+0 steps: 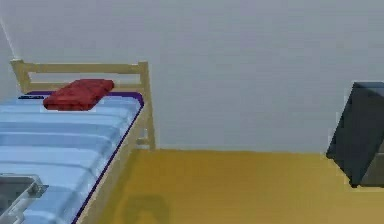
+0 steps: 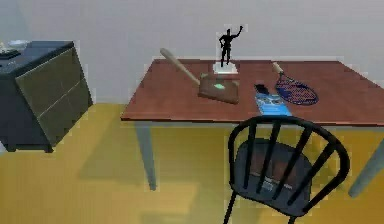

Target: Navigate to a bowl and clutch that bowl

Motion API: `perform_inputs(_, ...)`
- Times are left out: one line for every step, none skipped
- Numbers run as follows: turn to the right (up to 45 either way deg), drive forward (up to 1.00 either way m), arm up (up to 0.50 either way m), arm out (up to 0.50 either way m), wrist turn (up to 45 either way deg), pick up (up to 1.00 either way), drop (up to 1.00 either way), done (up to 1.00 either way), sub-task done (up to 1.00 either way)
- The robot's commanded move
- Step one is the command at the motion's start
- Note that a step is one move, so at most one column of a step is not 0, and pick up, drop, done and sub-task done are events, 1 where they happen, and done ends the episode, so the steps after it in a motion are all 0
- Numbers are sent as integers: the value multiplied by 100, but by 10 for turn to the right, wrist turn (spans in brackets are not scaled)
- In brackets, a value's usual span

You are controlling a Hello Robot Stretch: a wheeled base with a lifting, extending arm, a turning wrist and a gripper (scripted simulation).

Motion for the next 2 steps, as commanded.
perform_inputs(420, 0, 0, 0, 0, 0, 0, 0, 0)
perform_inputs(0, 80, 0, 0, 0, 0, 0, 0, 0)
